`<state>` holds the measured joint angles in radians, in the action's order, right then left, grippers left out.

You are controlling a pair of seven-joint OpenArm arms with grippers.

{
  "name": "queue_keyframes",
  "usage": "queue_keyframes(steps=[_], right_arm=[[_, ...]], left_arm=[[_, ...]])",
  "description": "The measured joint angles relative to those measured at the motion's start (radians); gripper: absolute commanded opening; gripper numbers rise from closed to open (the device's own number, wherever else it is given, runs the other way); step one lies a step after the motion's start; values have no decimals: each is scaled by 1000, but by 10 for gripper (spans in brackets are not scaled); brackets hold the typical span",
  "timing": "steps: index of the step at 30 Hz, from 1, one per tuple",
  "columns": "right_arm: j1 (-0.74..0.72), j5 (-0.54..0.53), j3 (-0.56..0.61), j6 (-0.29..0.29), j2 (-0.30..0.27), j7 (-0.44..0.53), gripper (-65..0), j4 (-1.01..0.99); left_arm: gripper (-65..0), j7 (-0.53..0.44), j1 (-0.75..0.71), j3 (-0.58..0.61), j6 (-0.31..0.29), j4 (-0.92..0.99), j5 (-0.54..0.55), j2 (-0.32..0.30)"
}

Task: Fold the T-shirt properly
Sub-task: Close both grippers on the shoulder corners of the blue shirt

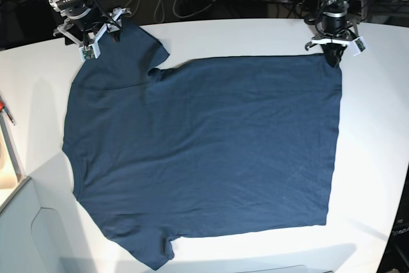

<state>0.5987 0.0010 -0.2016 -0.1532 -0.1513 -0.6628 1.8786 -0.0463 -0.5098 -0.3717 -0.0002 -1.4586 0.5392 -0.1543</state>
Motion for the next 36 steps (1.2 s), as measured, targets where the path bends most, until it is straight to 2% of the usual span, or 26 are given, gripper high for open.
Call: queue_keyframes(steps=[8,10,12,14,16,20,23,30,36], right_arm=[[-49,-13,-1,0,-1,66,-250,-88],[-49,-10,-2,-19,-1,76,-282,-92],[-52,-4,-6,-73,-2,79,-369,-95],[-52,-4,-10,-111,-3,79,-500,-94],[-51,-5,-12,-116,-4,79,-644,-94],[-51,-6,-13,-119,-4,63,-650,-82],[-34,6,-8,-135,-3,-10,-649,-22],[22,3,-7,-140,-4,7,-649,198],[51,2,-27,-141,-3,-6,-649,210]], left_arm=[[-650,-2,0,0,0,0,0,5],[-650,-3,0,0,0,0,0,5],[-650,-3,0,0,0,0,0,5],[-650,-3,0,0,0,0,0,4],[-650,-2,0,0,0,0,0,4],[-650,2,-12,0,0,-11,0,3],[-650,20,-16,0,4,-26,0,2],[-650,35,-65,0,15,-114,-4,-1],[-650,35,-122,-52,10,-183,-3,10]])
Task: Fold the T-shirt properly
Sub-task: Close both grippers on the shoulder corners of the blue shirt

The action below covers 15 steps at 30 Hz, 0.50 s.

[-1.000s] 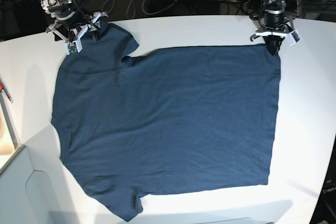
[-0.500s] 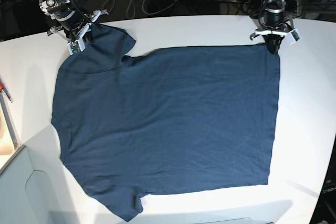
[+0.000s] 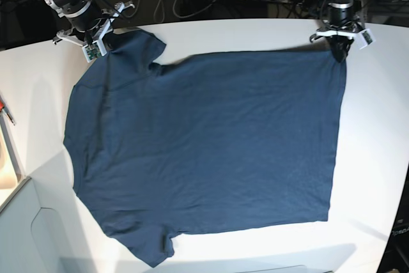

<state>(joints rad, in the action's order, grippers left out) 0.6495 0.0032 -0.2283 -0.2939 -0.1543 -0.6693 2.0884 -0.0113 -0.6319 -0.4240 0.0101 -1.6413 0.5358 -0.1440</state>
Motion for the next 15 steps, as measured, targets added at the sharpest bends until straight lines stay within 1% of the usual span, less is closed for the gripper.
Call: queue_keyframes(steps=[3,4,5,6,8,11,15], right_arm=[[15,4,-42,-1,-2,6,-649,0],[24,3,-45,-9,-3,6,-649,0],[28,2,-52,-45,-2,3,-649,0],[35,2,-64,-68,-2,4,-649,0],[56,0,-97,-98,-1,18,-649,1],[91,2,-118,-140,0,14,-649,1],[111,3,-127,-154,2,16,-649,1]], left_arm=[[-650,1,-25,-16,1,-3,0,11],[-650,4,-31,-16,0,-3,0,13],[-650,4,-35,-18,-2,-4,0,14],[-650,3,-36,-19,-3,-4,0,16],[-650,4,-51,-21,-5,-8,0,16],[-650,4,-86,-21,-7,-30,0,16],[-650,4,-146,-22,-7,-73,0,16]])
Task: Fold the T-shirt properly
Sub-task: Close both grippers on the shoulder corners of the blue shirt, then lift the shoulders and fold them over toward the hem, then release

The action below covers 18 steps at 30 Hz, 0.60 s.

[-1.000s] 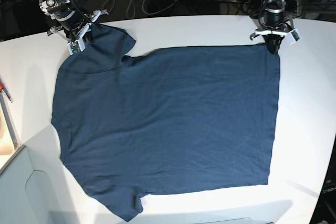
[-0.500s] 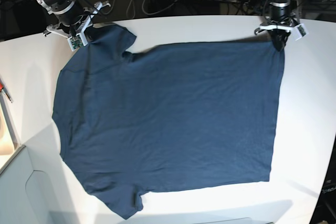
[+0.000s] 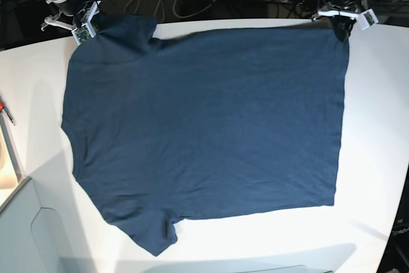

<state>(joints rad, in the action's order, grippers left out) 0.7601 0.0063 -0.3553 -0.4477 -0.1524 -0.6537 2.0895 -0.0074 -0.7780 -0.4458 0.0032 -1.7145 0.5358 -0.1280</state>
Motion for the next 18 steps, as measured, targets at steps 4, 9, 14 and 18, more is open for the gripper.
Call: queue_keyframes(steps=[4,9,14,18], right_arm=[[11,0,0,0,0,-2,-649,1],[-10,0,0,-1,1,-2,-649,2],[-90,-3,3,-1,0,-8,-649,2],[-150,1,5,-4,1,-20,-649,1]], left_arm=[[-650,0,-18,-1,4,-36,0,0],[-650,-3,-34,-2,5,-73,4,0],[-650,0,31,-2,11,-72,0,1],[-650,-3,105,-2,7,-64,0,14]])
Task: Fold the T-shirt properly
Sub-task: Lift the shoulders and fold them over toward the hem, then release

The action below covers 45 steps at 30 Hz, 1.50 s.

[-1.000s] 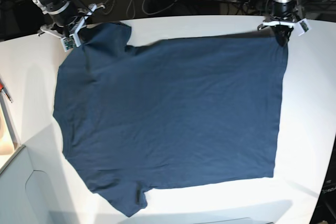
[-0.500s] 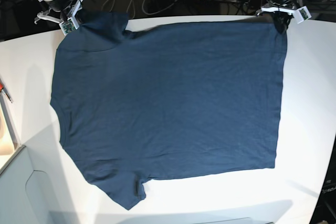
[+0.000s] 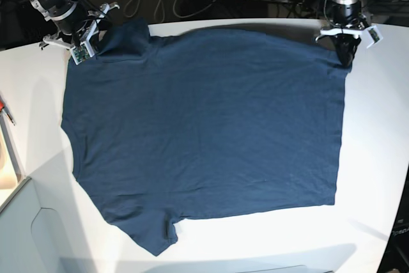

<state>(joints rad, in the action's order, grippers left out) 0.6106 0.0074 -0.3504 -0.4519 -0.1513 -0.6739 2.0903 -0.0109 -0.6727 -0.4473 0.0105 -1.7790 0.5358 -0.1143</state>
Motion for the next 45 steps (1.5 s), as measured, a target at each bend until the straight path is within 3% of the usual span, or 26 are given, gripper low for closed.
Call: queue_keyframes(steps=[3,8,24,33,38,45], right_arm=[[-76,0,0,0,0,-16,-649,-2],[-233,-1,2,-8,-2,-131,-649,-28],[-639,55,77,-15,-47,-135,-649,-365],[-724,58,124,-15,-49,-138,-649,-468],[-726,60,124,-15,-48,-138,-649,-468],[-726,60,124,-15,-47,-138,-649,-468]], left_arm=[[-650,7,31,-2,5,23,0,0],[-650,-3,130,0,-5,45,1,-2],[-650,8,341,-1,5,194,0,-5],[-650,9,433,7,4,215,0,-43],[-650,119,502,-2,-2,256,-58,-72],[-650,142,560,0,-7,292,-99,-71]])
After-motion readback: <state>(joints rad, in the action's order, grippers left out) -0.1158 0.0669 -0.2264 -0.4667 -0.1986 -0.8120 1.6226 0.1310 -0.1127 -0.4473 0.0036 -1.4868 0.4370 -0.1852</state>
